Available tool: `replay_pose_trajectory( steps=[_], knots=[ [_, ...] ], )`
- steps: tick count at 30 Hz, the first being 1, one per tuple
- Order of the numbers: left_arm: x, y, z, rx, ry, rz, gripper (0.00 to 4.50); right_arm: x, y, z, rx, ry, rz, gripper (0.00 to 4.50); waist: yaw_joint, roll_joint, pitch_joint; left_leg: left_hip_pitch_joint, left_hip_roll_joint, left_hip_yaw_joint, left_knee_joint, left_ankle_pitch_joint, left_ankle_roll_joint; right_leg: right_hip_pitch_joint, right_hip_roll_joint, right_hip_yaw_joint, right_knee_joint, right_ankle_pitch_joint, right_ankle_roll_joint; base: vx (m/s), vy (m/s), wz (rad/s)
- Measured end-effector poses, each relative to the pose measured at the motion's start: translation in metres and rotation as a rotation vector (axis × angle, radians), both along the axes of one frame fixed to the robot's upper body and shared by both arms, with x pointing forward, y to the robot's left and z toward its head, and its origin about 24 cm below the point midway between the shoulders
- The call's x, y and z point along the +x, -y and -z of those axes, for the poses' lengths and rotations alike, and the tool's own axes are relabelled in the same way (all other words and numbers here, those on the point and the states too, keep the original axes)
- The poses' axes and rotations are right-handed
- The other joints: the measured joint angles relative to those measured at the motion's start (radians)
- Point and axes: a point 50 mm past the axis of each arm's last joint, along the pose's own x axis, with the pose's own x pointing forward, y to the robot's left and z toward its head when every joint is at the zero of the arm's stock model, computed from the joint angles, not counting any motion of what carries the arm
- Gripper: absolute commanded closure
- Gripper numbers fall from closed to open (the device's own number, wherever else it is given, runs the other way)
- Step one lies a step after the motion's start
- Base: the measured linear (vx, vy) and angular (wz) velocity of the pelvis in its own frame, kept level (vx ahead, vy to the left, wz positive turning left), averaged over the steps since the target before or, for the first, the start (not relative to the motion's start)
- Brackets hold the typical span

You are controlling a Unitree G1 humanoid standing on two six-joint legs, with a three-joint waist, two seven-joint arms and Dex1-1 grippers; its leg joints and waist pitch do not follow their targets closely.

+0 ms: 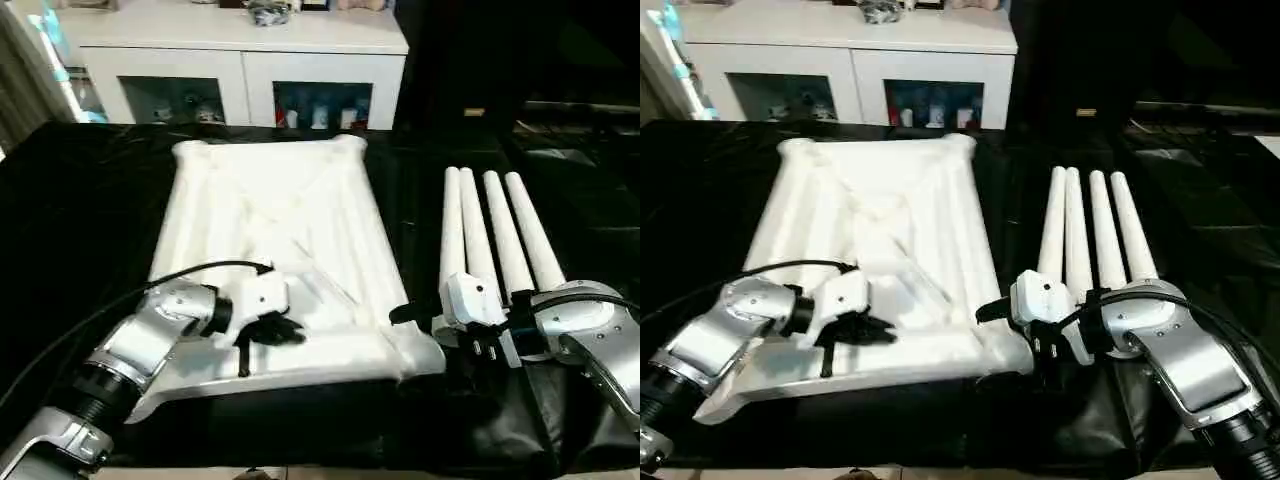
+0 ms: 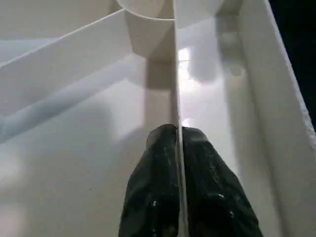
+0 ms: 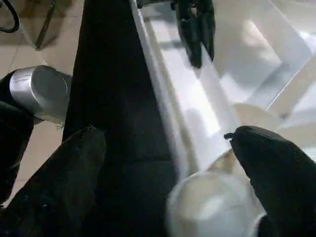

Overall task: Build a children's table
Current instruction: Rotate table base

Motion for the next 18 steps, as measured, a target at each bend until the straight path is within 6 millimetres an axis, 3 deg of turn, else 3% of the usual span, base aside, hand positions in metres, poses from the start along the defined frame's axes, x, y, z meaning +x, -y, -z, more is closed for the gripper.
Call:
replay_pose_trajectory(
  steps=[3, 7, 18],
  knots=[
    [0.003, -0.012, -0.002, 0.012, 0.017, -0.039, 4.49, 0.000, -0.001, 0.000, 0.005, 0.007, -0.004, 0.00, -0.009, -0.001, 0.001, 0.000, 0.000, 0.000, -0.001, 0.000, 0.000, -0.001, 0.000, 0.000, 0.000, 0.000, 0.000, 0.000, 0.000, 0.00],
    [0.010, -0.023, -0.003, 0.033, 0.076, -0.089, 4.49, 0.001, -0.001, 0.001, 0.006, 0.019, 0.000, 0.00, -0.005, -0.002, 0.001, -0.001, 0.000, 0.000, -0.001, 0.000, 0.000, -0.001, 0.000, 0.000, -0.001, 0.000, 0.000, 0.000, 0.000, 0.00],
    [0.015, -0.033, -0.004, 0.061, 0.120, -0.137, 4.49, 0.004, -0.003, 0.003, 0.017, 0.048, 0.021, 0.00, -0.008, -0.003, 0.002, 0.000, 0.001, 0.001, -0.002, 0.000, -0.001, -0.001, 0.000, 0.000, -0.001, 0.000, 0.000, 0.000, 0.000, 0.00]
  ],
)
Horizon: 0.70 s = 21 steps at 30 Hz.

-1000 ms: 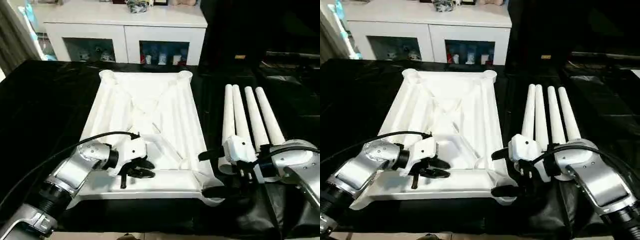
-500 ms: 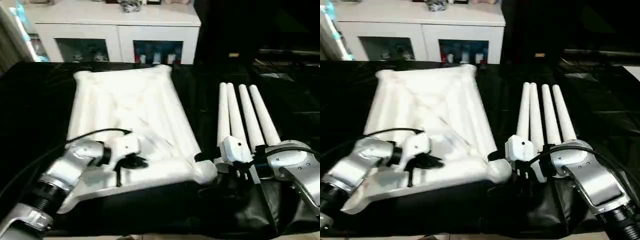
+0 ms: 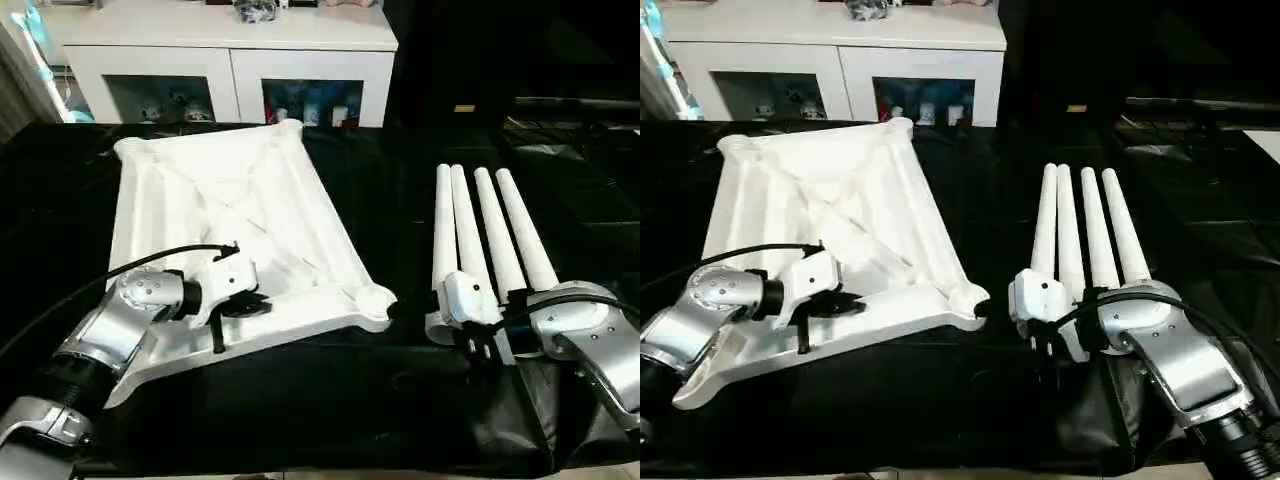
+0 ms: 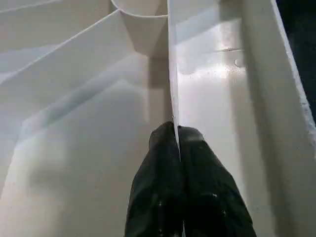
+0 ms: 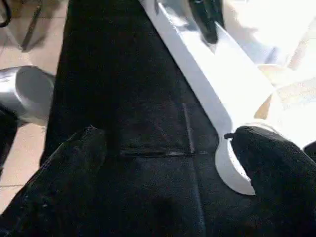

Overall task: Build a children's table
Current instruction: Rotate table base

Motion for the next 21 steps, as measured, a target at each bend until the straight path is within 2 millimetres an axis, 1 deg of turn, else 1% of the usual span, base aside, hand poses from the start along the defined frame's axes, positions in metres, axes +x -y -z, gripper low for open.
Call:
replay_pose_trajectory(
  steps=[6, 12, 15, 18, 21],
  knots=[
    [-0.009, 0.000, -0.001, -0.016, -0.017, -0.028, 4.49, 0.007, -0.003, -0.002, 0.041, 0.048, 0.075, 0.00, -0.007, -0.001, 0.000, -0.001, 0.000, 0.001, -0.002, 0.000, 0.000, 0.000, 0.000, 0.000, -0.004, 0.000, 0.000, 0.000, 0.000, 0.00],
    [-0.020, 0.008, -0.002, -0.035, -0.046, -0.036, 4.49, 0.015, -0.004, -0.006, 0.065, 0.093, 0.160, 0.00, 0.003, -0.002, 0.000, -0.002, 0.000, 0.002, -0.007, 0.000, 0.000, 0.000, 0.000, -0.001, -0.011, 0.000, 0.000, 0.000, 0.000, 0.00],
    [-0.027, 0.010, -0.002, -0.035, -0.039, -0.054, 4.49, 0.017, -0.006, -0.007, 0.086, 0.109, 0.189, 0.00, 0.004, -0.003, -0.001, -0.002, 0.000, 0.002, -0.009, 0.000, 0.001, 0.000, 0.000, -0.001, -0.013, 0.000, 0.000, 0.000, 0.000, 0.00],
    [-0.029, 0.011, -0.002, -0.029, -0.030, -0.083, 4.49, 0.024, -0.009, -0.008, 0.128, 0.133, 0.255, 0.00, 0.004, -0.004, -0.001, -0.002, 0.000, 0.003, -0.010, 0.000, 0.000, 0.000, 0.000, -0.001, -0.013, 0.000, 0.000, 0.000, 0.000, 0.00],
    [-0.028, 0.017, 0.000, -0.041, -0.004, -0.115, 4.49, 0.035, -0.012, -0.008, 0.158, 0.124, 0.382, 0.00, 0.003, -0.004, -0.001, -0.001, 0.000, 0.003, -0.010, 0.000, 0.000, 0.001, 0.000, -0.001, -0.013, 0.001, -0.002, 0.000, 0.000, 0.00]
  ],
)
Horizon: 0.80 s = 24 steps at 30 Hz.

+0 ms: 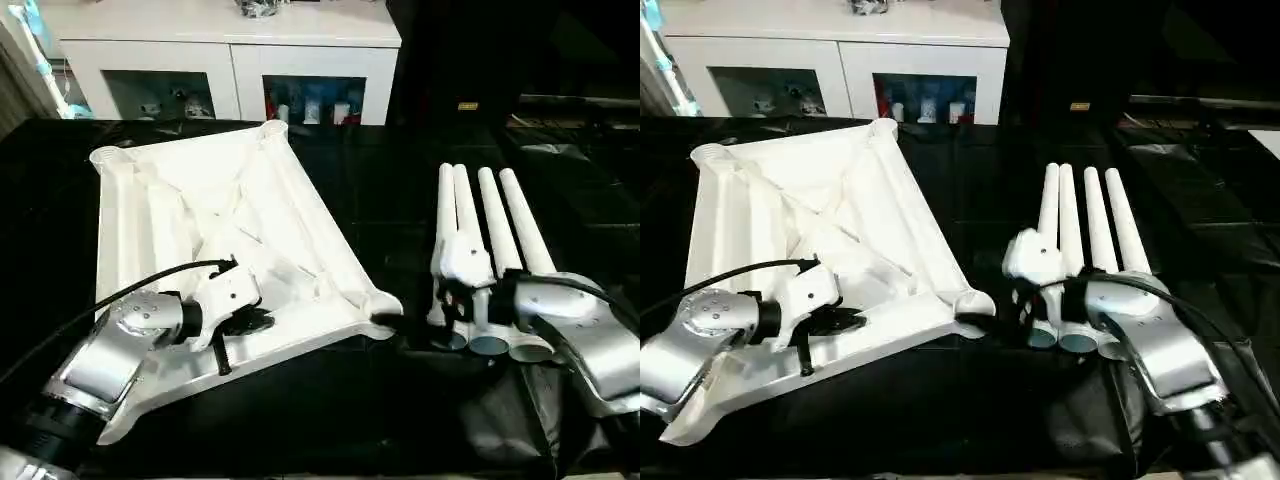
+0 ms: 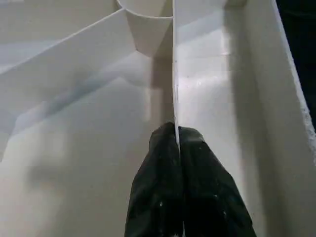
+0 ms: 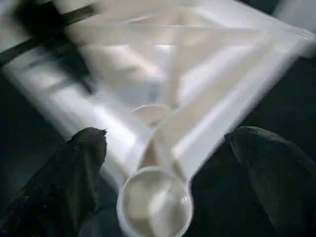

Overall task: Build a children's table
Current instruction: Rotate table base, then pick table leg

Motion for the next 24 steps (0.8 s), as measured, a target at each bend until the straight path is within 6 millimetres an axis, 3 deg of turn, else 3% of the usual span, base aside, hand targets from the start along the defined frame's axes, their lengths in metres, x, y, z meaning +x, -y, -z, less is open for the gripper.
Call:
replay_pose_trajectory(
  steps=[5, 7, 11, 16, 21, 24],
  knots=[
    [0.002, 0.005, 0.001, -0.002, 0.024, -0.028, 4.49, 0.009, 0.005, 0.002, -0.033, -0.061, 0.151, 0.00, -0.001, -0.003, -0.001, 0.000, 0.000, 0.000, 0.000, 0.000, 0.000, 0.000, 0.000, 0.000, 0.000, 0.000, 0.000, 0.000, 0.000, 0.00],
    [0.002, 0.007, 0.001, -0.003, 0.037, -0.038, 4.11, 0.013, 0.004, 0.003, -0.048, -0.077, 0.201, 0.00, -0.002, -0.003, -0.001, 0.000, 0.000, 0.000, -0.001, 0.001, -0.001, 0.000, 0.000, 0.000, 0.000, 0.000, 0.000, 0.000, 0.000, 0.00],
    [0.001, 0.003, -0.001, -0.004, 0.035, -0.056, 3.88, 0.018, -0.008, 0.005, 0.016, -0.121, 0.272, 0.00, -0.002, -0.003, 0.000, 0.000, 0.001, 0.000, -0.003, 0.002, -0.003, -0.002, 0.001, 0.000, 0.000, 0.001, 0.000, 0.000, 0.000, 0.00],
    [-0.004, -0.014, -0.009, -0.030, 0.026, -0.073, 3.41, 0.030, -0.014, 0.004, 0.032, -0.191, 0.422, 0.00, 0.000, -0.004, 0.000, -0.001, 0.001, 0.000, -0.003, 0.002, -0.004, -0.003, 0.001, 0.000, 0.000, 0.001, 0.000, 0.000, 0.000, 0.00],
    [-0.005, -0.017, -0.028, -0.135, 0.069, -0.075, 3.01, 0.048, -0.004, 0.007, -0.032, -0.210, 0.649, 0.00, 0.005, -0.007, 0.000, -0.001, 0.001, 0.001, -0.003, 0.003, -0.005, -0.003, 0.001, 0.000, 0.000, 0.001, 0.000, 0.000, 0.000, 0.00],
    [-0.009, -0.009, -0.039, -0.188, 0.078, -0.044, 2.82, 0.058, 0.012, 0.008, -0.050, -0.223, 0.819, 0.00, 0.010, -0.007, 0.000, -0.001, 0.001, 0.002, -0.003, 0.003, -0.005, -0.003, 0.001, 0.001, 0.000, 0.001, 0.000, 0.000, 0.000, 0.00]
  ],
)
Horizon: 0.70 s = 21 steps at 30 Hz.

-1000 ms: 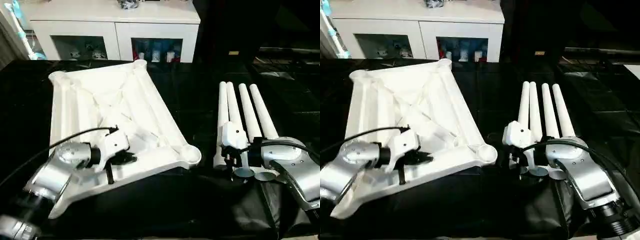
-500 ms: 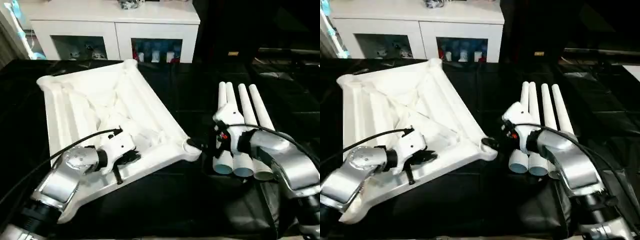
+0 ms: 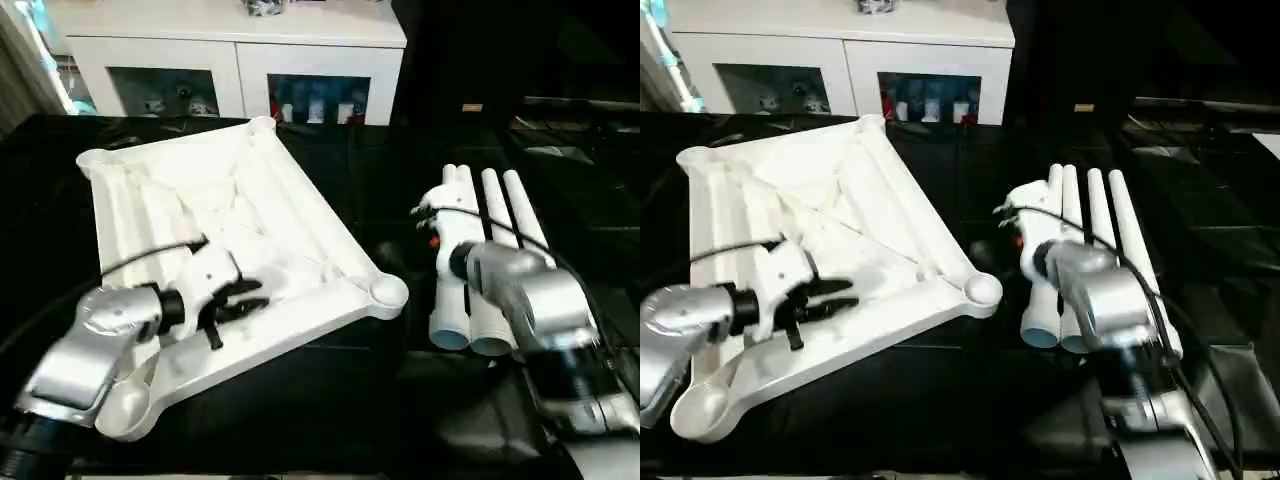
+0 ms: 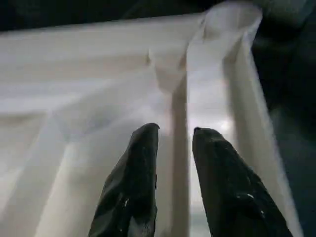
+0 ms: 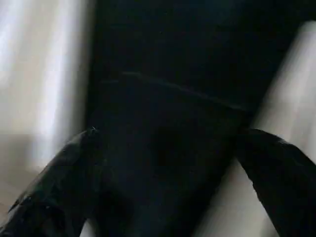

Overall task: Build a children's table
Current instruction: Pick table leg

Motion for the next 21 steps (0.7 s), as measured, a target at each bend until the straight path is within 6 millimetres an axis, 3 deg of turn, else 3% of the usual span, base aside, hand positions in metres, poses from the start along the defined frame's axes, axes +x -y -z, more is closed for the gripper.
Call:
replay_pose_trajectory(
  steps=[5, 11, 19, 21],
  knots=[
    [-0.007, 0.019, -0.010, -0.062, 0.015, 0.074, 2.40, 0.002, 0.014, 0.007, -0.012, -0.093, 0.115, 0.00, 0.000, -0.002, 0.000, 0.000, 0.000, 0.000, -0.004, 0.002, -0.002, -0.002, 0.000, 0.000, 0.000, 0.000, 0.001, 0.000, 0.000, 0.00],
    [-0.016, 0.038, -0.018, -0.101, 0.005, 0.155, 1.89, -0.001, 0.009, 0.025, 0.007, -0.208, 0.128, 0.00, 0.000, -0.004, 0.000, 0.000, 0.000, 0.000, -0.005, 0.003, -0.004, -0.003, 0.001, 0.000, 0.001, 0.001, 0.001, 0.000, 0.000, 0.00],
    [-0.018, 0.047, -0.023, -0.109, 0.001, 0.171, 1.30, -0.004, 0.005, 0.040, 0.052, -0.301, 0.138, 0.00, 0.004, -0.007, 0.000, 0.000, 0.000, 0.000, -0.005, 0.004, -0.005, -0.003, 0.001, 0.000, 0.001, 0.001, 0.002, 0.000, 0.000, 0.00],
    [-0.018, 0.048, -0.022, -0.108, -0.002, 0.171, 1.21, -0.004, 0.006, 0.041, 0.056, -0.313, 0.145, 0.18, 0.007, -0.007, 0.000, 0.000, 0.000, 0.000, -0.005, 0.004, -0.005, -0.003, 0.001, 0.000, 0.001, 0.001, 0.002, 0.000, 0.000, 0.00]
  ],
)
